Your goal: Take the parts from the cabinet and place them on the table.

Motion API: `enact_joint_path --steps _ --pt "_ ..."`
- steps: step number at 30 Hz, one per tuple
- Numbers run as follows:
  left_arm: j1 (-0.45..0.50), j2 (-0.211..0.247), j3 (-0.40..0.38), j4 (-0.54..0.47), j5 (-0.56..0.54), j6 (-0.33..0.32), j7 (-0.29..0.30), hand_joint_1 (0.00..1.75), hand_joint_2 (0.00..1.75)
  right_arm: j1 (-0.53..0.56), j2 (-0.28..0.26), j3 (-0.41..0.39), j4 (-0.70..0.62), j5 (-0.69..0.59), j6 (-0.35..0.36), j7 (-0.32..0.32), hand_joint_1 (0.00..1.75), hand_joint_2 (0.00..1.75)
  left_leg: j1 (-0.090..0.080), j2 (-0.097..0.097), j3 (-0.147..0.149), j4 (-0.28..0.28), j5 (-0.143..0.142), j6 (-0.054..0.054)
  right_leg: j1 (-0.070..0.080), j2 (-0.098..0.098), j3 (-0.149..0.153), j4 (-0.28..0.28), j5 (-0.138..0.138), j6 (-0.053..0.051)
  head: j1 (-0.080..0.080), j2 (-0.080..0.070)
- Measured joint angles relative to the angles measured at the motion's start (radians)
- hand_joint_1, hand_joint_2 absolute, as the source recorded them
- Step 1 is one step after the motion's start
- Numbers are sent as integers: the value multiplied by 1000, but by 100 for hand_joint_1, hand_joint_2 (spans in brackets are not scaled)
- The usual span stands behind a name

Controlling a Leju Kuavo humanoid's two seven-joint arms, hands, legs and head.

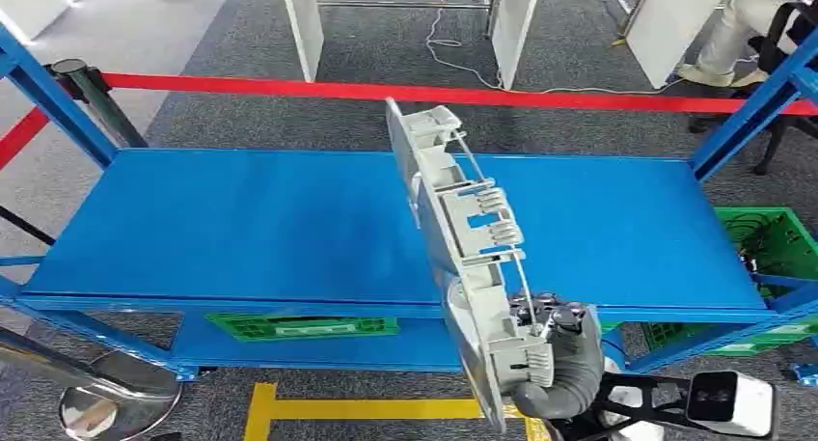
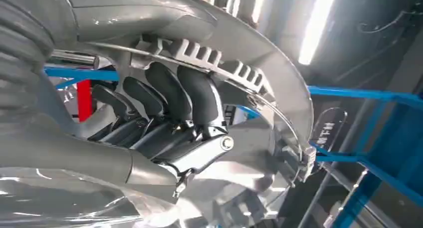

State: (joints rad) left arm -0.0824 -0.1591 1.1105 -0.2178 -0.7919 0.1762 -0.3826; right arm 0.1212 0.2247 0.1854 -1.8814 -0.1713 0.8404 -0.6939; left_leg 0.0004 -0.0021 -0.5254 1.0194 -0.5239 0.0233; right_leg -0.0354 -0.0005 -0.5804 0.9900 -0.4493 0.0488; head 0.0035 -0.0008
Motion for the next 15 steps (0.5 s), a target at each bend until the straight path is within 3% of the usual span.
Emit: enact_joint_path --steps 1,2,3,4,5,6,7,8,9,10,12,13,15 --pt "0 2 0 0 0 0 0 0 175 1 0 0 0 0 0 0 175 175 -1 -1 -3 3 4 7 -3 0 -1 -3 6 16 1 0" --pt "0 3 0 0 0 0 0 0 175 1 0 0 0 1 0 0 175 175 -2 -1 -3 0 6 10 -3 1 0 -5 8 20 0 0" --pt "-1 2 0 0 0 0 -1 0 175 2 0 0 -1 2 0 0 175 175 6 5 3 -27 26 25 -2 -1 -18 12 -20 20 2 0" --pt "0 2 0 0 0 -1 -1 0 175 3 0 0 -2 2 0 0 175 175 1 9 -5 -28 31 30 1 1 -125 285 -157 13 2 0" --pt "0 2 0 0 0 -2 -1 0 175 4 -1 0 -2 2 0 0 175 175 1 9 -5 -26 33 26 2 -1 -68 208 -89 6 3 0" --pt "-1 2 0 0 1 -2 -1 0 175 2 -1 0 -3 3 0 0 175 175 -3 6 -18 -1 27 3 7 1 35 23 -50 -3 3 0" --pt "0 2 0 0 2 -2 -2 0 175 4 -1 0 -3 3 -1 0 175 175 0 7 -28 -2 36 -12 11 4 21 32 -52 -15 2 0" --pt "-1 3 0 0 3 -2 -2 0 175 2 -1 1 -3 3 -3 0 175 175 8 5 -101 184 -98 -34 6 -6 8 25 -37 -39 -5 0" --pt "1 3 0 0 3 -2 -2 0 175 2 -1 1 -3 3 -4 0 175 175 9 5 -128 286 -126 -37 9 -7 -5 27 -28 -44 -5 0" --pt "1 4 0 0 3 -2 -2 0 175 2 -1 1 -3 2 -6 0 175 175 10 5 -101 243 -96 -35 9 -6 -9 27 -24 -42 -5 0" --pt "-1 5 0 0 3 -2 -2 0 175 2 -1 1 -3 2 -6 0 175 175 10 5 -5 70 -15 -31 7 -3 -11 28 -18 -37 -5 0" --pt "-2 5 0 0 3 -2 -2 0 175 2 -1 1 -3 2 -6 0 175 175 11 4 29 0 -11 -29 8 -3 -13 28 -15 -32 -6 0" --pt "-5 4 0 0 3 -2 -2 0 175 2 -1 2 -3 2 -6 0 175 175 5 1 25 -11 -11 -25 15 -3 -24 32 -5 -19 -4 0"
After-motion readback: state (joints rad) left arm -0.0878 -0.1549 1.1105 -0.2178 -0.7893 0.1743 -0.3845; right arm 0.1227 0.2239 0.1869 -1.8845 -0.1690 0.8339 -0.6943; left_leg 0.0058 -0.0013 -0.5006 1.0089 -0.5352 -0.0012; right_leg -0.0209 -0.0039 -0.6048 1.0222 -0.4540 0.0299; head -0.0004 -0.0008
